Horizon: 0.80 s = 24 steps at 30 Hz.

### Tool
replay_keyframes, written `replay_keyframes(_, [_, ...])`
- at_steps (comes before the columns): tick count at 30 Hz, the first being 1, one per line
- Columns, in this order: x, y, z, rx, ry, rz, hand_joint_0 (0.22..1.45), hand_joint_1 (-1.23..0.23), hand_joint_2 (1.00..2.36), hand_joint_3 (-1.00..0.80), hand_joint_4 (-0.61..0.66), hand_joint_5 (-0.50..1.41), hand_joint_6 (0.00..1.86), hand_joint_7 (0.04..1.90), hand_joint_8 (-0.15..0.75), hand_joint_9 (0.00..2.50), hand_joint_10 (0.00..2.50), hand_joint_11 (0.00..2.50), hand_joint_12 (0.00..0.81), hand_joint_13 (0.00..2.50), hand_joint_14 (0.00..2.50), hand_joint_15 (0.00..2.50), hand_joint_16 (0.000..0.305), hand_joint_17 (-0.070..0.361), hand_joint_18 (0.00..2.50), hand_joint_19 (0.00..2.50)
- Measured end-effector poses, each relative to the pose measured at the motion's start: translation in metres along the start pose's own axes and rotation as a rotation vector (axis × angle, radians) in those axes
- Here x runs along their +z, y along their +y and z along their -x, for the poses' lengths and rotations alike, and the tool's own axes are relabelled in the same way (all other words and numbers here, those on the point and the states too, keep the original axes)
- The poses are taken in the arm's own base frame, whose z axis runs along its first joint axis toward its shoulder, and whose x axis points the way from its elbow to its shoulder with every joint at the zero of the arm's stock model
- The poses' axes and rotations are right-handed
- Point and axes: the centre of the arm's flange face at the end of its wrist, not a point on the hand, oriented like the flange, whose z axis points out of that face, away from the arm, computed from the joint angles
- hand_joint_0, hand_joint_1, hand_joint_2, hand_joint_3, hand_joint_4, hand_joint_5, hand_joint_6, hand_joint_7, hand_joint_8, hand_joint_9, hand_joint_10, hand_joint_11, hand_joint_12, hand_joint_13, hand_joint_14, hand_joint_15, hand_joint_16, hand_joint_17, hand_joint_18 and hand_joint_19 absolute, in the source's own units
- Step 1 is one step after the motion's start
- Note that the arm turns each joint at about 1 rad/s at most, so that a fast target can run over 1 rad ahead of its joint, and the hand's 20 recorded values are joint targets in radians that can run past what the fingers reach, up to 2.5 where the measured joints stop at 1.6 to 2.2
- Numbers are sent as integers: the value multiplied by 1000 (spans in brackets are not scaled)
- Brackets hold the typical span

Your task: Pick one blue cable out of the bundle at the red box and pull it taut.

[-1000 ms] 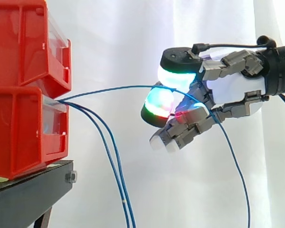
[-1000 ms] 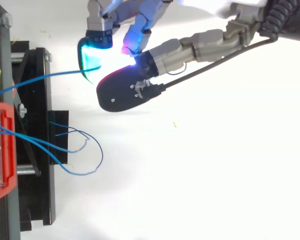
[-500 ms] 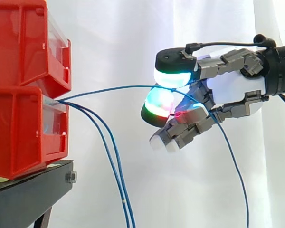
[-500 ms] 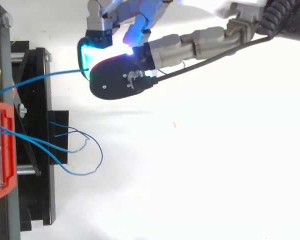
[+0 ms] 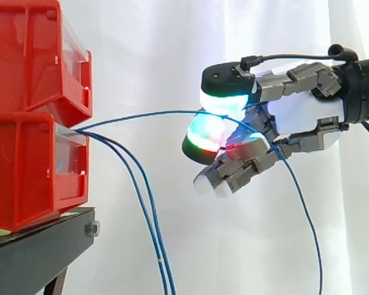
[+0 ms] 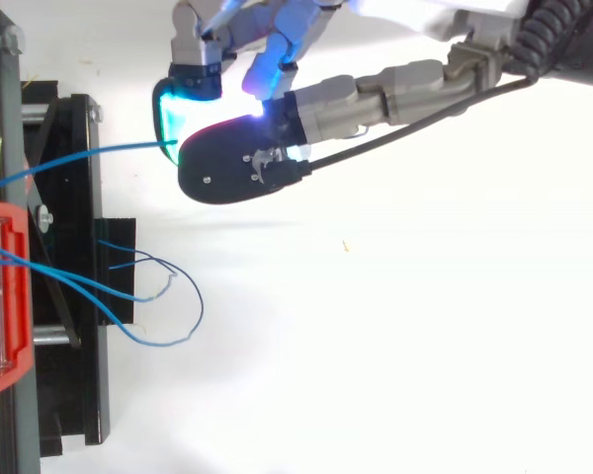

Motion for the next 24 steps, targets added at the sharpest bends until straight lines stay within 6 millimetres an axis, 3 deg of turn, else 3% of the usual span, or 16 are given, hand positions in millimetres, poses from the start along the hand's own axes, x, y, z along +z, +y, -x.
replay_keyframes(15, [-2, 0, -5, 102, 11, -11, 644, -733, 1026, -64, -23, -197, 949, 993, 292, 1085, 196, 1425, 386, 622, 13, 391, 49, 111, 542, 238])
replay_keyframes(24, [-2, 2, -9, 128, 20, -16, 624, -705, 1022, -177, 60, -202, 948, 911, 289, 1077, 164, 1418, 386, 601, 13, 391, 50, 111, 520, 259])
